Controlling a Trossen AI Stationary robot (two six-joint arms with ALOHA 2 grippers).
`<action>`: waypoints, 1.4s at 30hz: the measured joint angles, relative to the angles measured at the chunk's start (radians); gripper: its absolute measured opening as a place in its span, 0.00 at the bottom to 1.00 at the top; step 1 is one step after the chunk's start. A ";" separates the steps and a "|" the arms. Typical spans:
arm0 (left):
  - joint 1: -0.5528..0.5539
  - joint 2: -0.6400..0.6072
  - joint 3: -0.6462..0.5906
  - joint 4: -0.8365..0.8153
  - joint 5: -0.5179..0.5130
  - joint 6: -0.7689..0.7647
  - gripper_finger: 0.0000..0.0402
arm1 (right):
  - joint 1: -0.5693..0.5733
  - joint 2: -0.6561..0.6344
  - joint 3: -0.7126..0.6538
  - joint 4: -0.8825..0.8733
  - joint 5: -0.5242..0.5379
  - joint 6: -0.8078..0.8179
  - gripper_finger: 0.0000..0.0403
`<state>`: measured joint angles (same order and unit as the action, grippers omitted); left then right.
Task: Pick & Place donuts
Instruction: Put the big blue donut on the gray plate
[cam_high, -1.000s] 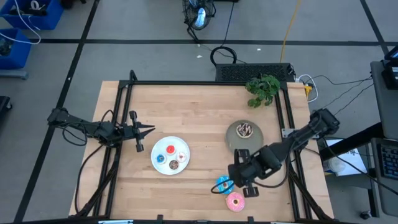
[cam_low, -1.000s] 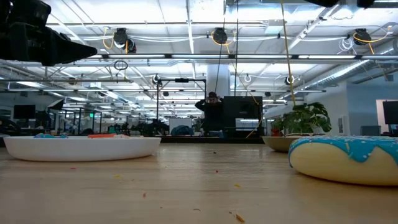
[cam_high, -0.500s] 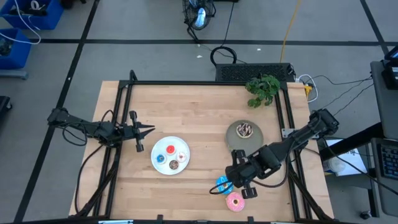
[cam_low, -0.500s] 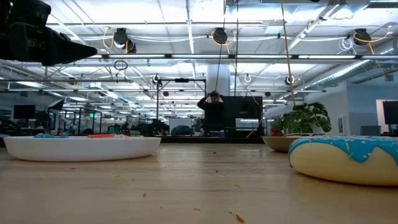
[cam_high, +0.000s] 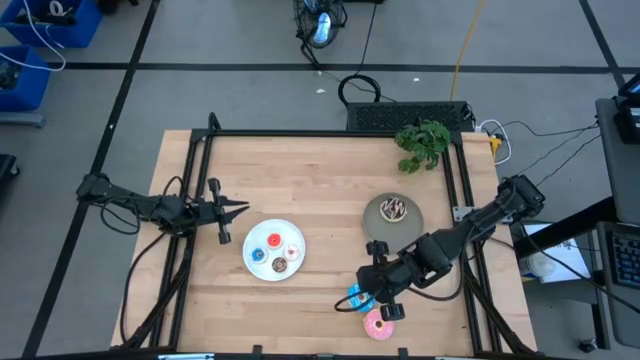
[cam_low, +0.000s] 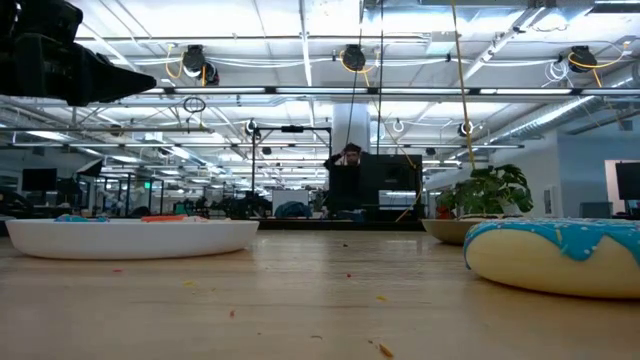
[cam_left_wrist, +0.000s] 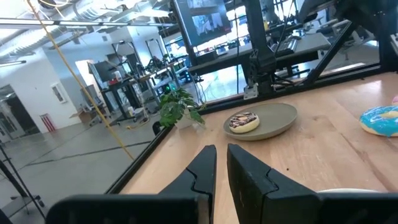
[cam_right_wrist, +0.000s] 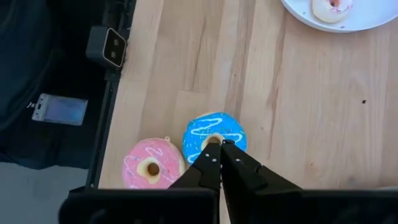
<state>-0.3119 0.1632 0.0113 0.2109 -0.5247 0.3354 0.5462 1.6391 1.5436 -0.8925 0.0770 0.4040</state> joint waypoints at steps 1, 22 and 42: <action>0.000 0.000 0.000 0.000 0.000 0.000 0.12 | 0.000 0.000 0.000 0.000 0.000 -0.001 0.00; 0.000 0.000 0.000 -0.001 0.001 -0.026 0.12 | -0.053 0.002 -0.100 0.061 0.121 -0.113 0.12; 0.000 0.000 0.000 -0.007 0.002 -0.029 0.12 | -0.076 0.001 -0.364 0.464 0.075 -0.180 0.73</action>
<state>-0.3119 0.1631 0.0113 0.2039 -0.5232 0.3061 0.4706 1.6405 1.1793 -0.4282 0.1520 0.2245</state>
